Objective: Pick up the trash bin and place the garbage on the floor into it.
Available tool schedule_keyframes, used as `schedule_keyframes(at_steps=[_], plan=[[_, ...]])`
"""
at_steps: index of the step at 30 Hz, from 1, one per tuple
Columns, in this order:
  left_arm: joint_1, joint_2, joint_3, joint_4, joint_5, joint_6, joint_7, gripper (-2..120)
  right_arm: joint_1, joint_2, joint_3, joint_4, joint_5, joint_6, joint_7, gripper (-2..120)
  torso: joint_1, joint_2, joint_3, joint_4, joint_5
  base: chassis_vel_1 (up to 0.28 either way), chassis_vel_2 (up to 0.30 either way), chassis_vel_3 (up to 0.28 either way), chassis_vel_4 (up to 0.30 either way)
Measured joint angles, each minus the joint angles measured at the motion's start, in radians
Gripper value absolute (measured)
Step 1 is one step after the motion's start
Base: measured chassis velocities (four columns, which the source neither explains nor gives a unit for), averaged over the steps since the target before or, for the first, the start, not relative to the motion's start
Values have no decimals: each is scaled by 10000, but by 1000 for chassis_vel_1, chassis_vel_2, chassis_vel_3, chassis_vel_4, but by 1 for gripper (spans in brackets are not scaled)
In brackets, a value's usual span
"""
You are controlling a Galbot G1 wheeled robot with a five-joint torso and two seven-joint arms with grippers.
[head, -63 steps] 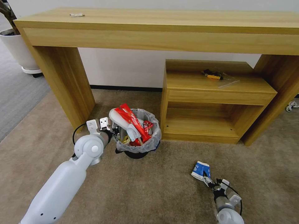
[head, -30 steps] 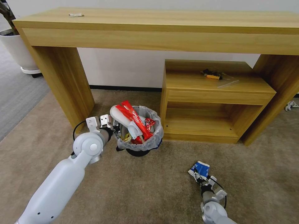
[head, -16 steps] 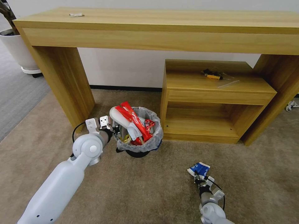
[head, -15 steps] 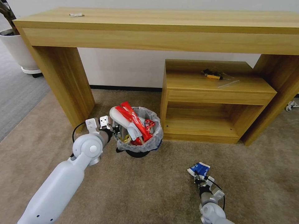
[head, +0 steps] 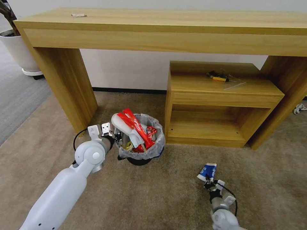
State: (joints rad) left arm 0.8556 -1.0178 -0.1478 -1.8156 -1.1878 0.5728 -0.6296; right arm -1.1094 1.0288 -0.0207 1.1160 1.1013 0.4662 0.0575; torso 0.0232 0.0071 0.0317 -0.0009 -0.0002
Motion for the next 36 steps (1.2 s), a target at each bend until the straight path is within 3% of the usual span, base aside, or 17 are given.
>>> schedule_keyframes(at_steps=[4, 7, 19, 25, 36], plan=[[-6, -43, 24, 130, 94, 1, 64, 0, 35, -335, -113, 409, -148, 57, 85, 0, 0, 0, 0, 0, -1, 0, 0, 0, 0], [-17, -77, 79, 357, 213, 3, 179, 0, 182, -931, -350, 1577, -237, 49, 415, 0, 0, 0, 0, 3, 0, 0, 0, 0, 0], [-112, -260, 182, 693, 390, 2, 276, 0, 1362, -2425, -1525, 4043, -350, -187, 1356, 0, 0, 3, 0, 2, -1, 0, 0, 0, 0], [-132, -262, 201, 717, 403, 1, 292, 0, 1757, -2757, -1867, 4482, -265, -261, 1526, 0, 0, 2, -1, 4, 0, 0, 0, 0, 0], [-586, -417, 454, 1074, 484, 1, 377, 0, 3217, -3696, -2939, 6813, 255, -918, 2194, 0, 0, 2, 0, 3, -1, 0, 0, 0, 0]])
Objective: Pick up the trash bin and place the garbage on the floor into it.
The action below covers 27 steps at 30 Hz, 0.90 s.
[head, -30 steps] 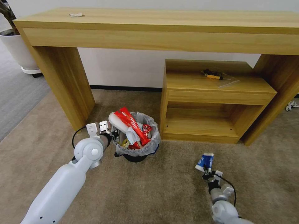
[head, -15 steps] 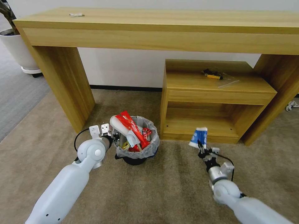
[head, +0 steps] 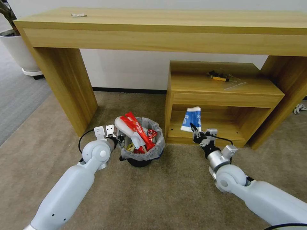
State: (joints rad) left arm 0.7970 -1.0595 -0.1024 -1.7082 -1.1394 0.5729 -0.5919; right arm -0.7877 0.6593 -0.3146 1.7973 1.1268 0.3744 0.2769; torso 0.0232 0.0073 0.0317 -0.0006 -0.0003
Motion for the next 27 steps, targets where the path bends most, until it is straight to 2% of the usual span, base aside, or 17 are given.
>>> schedule_keyframes(at_steps=[5, 8, 9, 12, 13, 15, 19, 27], plan=[[-274, -128, 166, 107, -45, 29, -30, 0, 728, -105, -554, 490, 189, -151, 159, 0, 0, 0, 0, -3, -1, 0, 0, 0, 0], [-391, -206, 215, 134, -73, 48, -73, 0, 1575, 12, -1377, 649, 471, -231, 257, 0, 0, 0, 0, 1, -1, 0, 0, 0, 0], [-391, -206, 215, 134, -73, 48, -73, 0, 1575, 12, -1377, 649, 471, -231, 257, 0, 0, 0, 0, 1, -1, 0, 0, 0, 0], [-452, -273, 227, 140, -90, 65, -83, 0, 2449, 251, -2475, 656, 779, -255, 275, 0, 0, 0, 0, -2, -3, 0, 0, 0, 0], [-452, -273, 227, 140, -90, 65, -83, 0, 2449, 251, -2475, 656, 779, -255, 275, 0, 0, 0, 0, -2, -3, 0, 0, 0, 0], [-512, -306, 234, 126, -134, 77, -102, 0, 2896, 599, -3104, 508, 949, -282, 302, 0, 0, 0, 0, 0, -1, 0, 0, 0, 0], [-559, -319, 250, 50, -180, 84, -114, 0, 3264, 1129, -3655, 258, 1040, -306, 412, 0, 0, 0, 0, 1, -1, 0, 0, 0, 0], [-573, -320, 257, -156, -268, 102, -163, 0, 3483, 1758, -4202, -431, 1030, -313, 445, 0, 0, 0, 1, -1, 0, 0, 0, 0, 0]])
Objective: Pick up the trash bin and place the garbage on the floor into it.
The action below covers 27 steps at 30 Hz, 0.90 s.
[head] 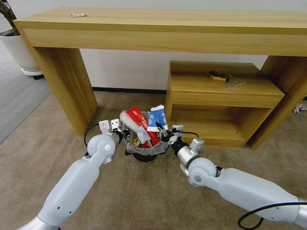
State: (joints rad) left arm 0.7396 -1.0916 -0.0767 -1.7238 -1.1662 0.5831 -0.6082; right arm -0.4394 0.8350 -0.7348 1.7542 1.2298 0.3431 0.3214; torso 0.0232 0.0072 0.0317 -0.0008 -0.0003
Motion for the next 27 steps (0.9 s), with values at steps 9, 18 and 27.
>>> schedule_keyframes(at_steps=[9, 18, 27], plan=[[3, 18, 64, -210, -76, 27, -24, 0, -327, 308, -103, -709, -222, 48, -79, 0, 0, 1, -1, 1, 2, 0, 0, 0, 0], [17, -31, 97, -361, -151, 46, -89, 0, -567, 321, 14, -976, -265, 28, -235, 13, 0, 0, -1, 0, 1, 0, 0, 0, 0], [194, -105, 94, -457, -181, 74, -122, 0, -571, 406, 22, -1020, -174, -41, -302, 43, -1, 0, -1, 1, 1, 0, 0, 0, 0]])
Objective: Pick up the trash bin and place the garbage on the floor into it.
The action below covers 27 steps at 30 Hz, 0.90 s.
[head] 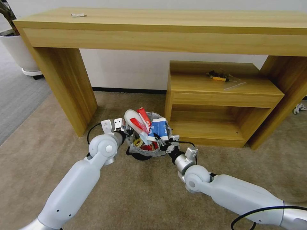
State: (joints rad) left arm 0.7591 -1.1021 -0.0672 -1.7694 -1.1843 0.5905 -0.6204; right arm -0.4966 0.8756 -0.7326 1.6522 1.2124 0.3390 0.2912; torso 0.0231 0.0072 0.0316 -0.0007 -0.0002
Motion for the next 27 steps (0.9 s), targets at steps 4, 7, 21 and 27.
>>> schedule_keyframes(at_steps=[4, 7, 21, 27], plan=[[21, -27, 21, -10, -31, 20, 42, 0, 15, 0, 53, 96, 34, -7, -5, 58, 0, -1, 0, 0, -2, 0, 0, 0, 0], [-27, -23, 50, 50, -47, 21, 46, 0, 19, -57, 77, 227, 59, -31, -7, 69, 0, 0, 0, -1, -1, 0, 0, 0, 0], [-508, -230, 148, 1000, -133, 8, 7, 0, 181, 49, -61, 762, 321, -241, 504, 100, 0, 0, 0, 0, 0, 0, 0, 0, 0], [-430, -388, 278, 927, -151, 8, -26, 0, 524, 62, -338, 830, 516, -397, 729, 100, 0, 0, 1, 0, 0, 0, 0, 0, 0]])
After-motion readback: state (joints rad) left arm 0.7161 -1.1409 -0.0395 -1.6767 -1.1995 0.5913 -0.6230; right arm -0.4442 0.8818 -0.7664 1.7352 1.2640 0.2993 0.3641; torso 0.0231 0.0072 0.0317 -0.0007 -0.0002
